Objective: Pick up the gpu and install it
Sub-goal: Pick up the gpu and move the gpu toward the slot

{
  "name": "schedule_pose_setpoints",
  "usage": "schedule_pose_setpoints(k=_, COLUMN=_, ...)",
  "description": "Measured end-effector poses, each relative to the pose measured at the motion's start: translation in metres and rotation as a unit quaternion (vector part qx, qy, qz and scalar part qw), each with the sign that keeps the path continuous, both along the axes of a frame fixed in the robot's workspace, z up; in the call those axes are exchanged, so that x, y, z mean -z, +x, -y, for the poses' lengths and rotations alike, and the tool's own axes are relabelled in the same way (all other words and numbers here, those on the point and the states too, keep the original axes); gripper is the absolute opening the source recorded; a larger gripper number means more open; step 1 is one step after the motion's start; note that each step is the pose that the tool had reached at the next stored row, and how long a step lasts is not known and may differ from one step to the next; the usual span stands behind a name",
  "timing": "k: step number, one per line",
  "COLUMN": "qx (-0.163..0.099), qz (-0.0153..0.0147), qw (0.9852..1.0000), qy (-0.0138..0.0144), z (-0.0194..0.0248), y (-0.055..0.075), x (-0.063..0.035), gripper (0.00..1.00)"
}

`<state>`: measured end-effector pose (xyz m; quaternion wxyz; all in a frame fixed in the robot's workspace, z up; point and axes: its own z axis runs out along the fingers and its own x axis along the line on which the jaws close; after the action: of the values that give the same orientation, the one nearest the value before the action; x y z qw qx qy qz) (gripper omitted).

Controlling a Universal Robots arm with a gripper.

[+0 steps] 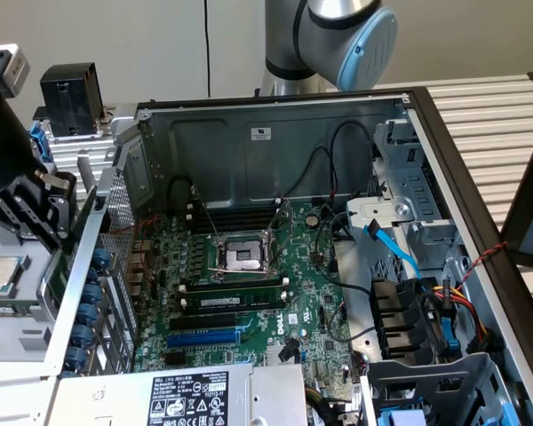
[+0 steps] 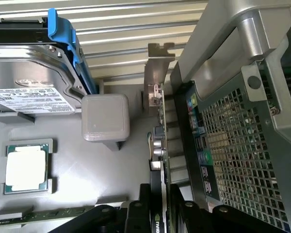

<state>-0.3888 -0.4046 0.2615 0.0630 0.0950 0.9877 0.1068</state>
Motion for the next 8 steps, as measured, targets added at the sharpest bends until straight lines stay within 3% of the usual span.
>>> schedule_pose_setpoints(k=5, qx=0.001, qz=-0.0129, qw=0.9999, qy=0.0008, z=0.0012, y=0.0002, x=-0.0003, gripper=0.28)
schedule_pose_setpoints(k=8, qx=0.002, qz=-0.0155, qw=0.9999, qy=0.0008, z=0.0019, y=0.0012, x=-0.0003, gripper=0.28)
